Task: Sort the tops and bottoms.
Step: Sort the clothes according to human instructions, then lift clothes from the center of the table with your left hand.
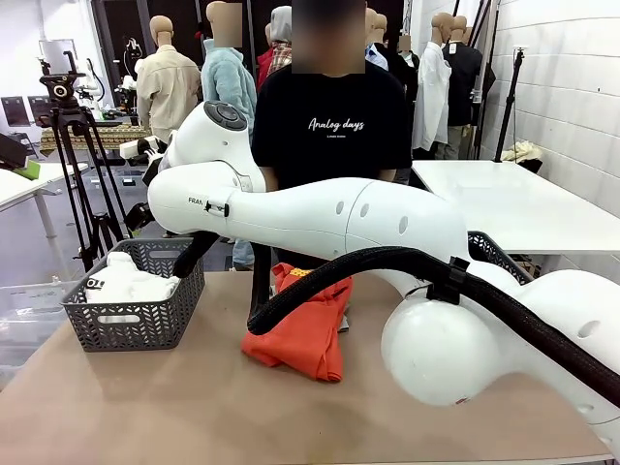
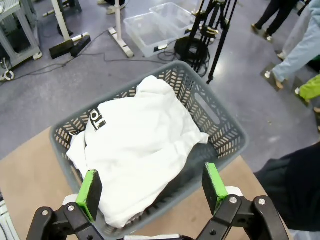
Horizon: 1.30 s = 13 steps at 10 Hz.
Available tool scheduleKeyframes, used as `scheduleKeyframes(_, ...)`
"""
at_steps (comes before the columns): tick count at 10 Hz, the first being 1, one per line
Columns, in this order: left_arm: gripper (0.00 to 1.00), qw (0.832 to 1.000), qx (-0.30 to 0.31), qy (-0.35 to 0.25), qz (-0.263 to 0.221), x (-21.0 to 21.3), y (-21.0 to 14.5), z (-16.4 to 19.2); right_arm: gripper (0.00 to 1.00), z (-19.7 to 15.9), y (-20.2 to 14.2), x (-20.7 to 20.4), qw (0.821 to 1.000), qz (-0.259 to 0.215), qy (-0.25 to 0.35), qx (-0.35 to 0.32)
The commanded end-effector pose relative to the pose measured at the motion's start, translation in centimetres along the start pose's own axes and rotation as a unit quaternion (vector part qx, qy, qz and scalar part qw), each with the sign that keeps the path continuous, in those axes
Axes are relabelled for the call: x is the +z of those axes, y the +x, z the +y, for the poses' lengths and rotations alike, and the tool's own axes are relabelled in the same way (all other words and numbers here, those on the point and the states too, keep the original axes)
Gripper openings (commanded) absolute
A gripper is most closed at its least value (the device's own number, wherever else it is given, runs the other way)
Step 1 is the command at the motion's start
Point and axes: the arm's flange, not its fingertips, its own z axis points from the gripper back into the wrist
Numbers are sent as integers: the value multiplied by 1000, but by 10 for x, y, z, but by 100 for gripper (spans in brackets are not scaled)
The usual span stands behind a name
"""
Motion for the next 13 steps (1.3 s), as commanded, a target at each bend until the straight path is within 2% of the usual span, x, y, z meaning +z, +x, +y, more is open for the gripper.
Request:
scheduleKeyframes(1, 91, 1000, -1, 1, -2, 1, 0, 0, 100, 1, 0, -1, 1000, -5, -1, 1)
scheduleKeyframes(9, 91, 1000, -1, 1, -2, 1, 0, 0, 100, 0, 0, 0, 1000, 0, 0, 0)
scheduleKeyframes(10, 91, 1000, -1, 1, -2, 1, 0, 0, 100, 19, -11, 32, 1000, 5, -21, 13)
scheduleKeyframes(11, 91, 1000, -1, 1, -2, 1, 0, 0, 100, 41, -28, 75, 998, 32, -49, 15)
scheduleKeyframes(13, 91, 1000, -1, 1, -2, 1, 0, 0, 100, 75, -68, 143, 996, 56, -72, -18)
